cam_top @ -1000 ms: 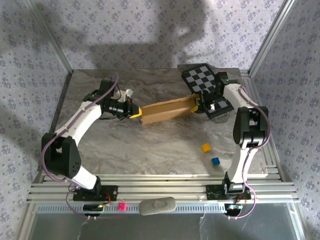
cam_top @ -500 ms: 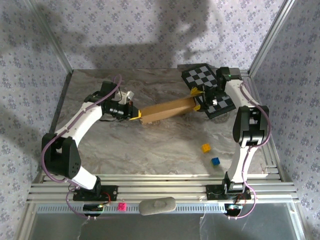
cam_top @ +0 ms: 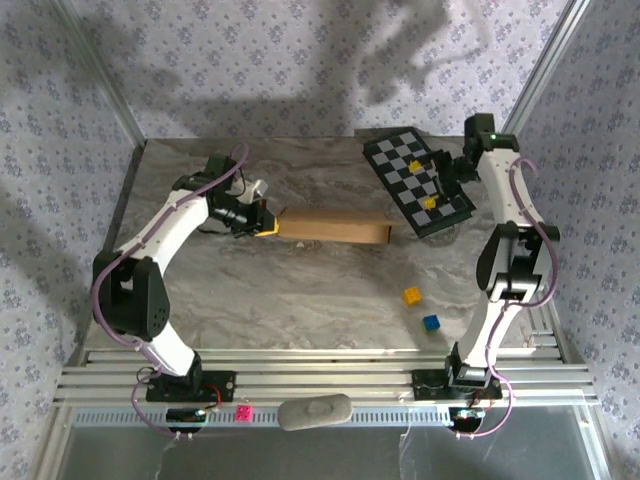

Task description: Fold the paper box

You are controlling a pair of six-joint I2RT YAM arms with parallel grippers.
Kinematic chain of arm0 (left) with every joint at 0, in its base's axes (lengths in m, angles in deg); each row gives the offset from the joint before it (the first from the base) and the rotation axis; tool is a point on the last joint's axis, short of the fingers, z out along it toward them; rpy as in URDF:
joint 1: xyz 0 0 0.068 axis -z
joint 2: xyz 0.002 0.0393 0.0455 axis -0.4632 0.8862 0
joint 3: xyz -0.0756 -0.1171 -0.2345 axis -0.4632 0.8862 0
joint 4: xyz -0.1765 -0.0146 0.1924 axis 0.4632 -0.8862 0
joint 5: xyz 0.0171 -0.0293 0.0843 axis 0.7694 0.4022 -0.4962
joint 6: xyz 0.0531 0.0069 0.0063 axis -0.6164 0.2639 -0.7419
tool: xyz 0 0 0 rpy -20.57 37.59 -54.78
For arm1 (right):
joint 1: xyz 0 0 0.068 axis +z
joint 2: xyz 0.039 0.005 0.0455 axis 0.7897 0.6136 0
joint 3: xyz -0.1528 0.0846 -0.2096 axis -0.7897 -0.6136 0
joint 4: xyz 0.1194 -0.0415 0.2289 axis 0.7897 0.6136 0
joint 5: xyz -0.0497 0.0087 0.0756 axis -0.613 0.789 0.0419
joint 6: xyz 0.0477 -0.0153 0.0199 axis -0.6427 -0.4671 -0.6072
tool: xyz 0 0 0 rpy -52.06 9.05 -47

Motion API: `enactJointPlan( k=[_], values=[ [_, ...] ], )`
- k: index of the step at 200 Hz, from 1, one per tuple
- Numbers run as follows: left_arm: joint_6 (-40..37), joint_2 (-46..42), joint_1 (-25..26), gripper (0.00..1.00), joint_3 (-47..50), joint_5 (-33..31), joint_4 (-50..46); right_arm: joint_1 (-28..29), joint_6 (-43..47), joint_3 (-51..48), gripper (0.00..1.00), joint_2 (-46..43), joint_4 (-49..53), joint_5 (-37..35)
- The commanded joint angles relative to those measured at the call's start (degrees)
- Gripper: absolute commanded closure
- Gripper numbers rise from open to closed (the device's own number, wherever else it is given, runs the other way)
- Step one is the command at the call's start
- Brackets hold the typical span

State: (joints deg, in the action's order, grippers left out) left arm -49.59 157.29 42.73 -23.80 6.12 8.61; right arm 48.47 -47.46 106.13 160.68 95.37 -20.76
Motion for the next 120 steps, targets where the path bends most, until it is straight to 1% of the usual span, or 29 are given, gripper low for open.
enactJointPlan(
  k=[1, 26, 57, 85, 103, 120],
  values=[
    [0.9, 1.7, -1.1, 1.0, -2.2, 0.1, -3.3, 0.3, 13.5, 1.4, 0.25, -4.0, 0.0, -5.1],
    [1.9, 2.9, -1.1, 1.0, -3.1, 0.8, -3.5, 2.1, 19.2, 0.9, 0.31, -5.4, 1.9, -8.1],
    [1.8, 2.4, -1.1, 1.0, -0.4, 1.2, -2.2, 4.9, 19.4, -5.3, 0.33, -9.7, 1.4, -11.0],
    [3.5, 0.9, -1.1, 1.0, 6.2, 2.5, 3.8, 5.8, 18.2, -10.6, 0.35, -13.1, -0.7, -9.4],
    [4.5, 0.4, -1.0, 1.0, 7.5, 2.7, 6.1, 6.4, 16.6, -11.7, 0.35, -14.1, -1.5, -8.9],
    [4.0, 0.4, -1.0, 1.0, 8.2, 2.2, 6.9, 6.6, 15.7, -12.3, 0.35, -13.8, -1.0, -8.2]
  ],
)
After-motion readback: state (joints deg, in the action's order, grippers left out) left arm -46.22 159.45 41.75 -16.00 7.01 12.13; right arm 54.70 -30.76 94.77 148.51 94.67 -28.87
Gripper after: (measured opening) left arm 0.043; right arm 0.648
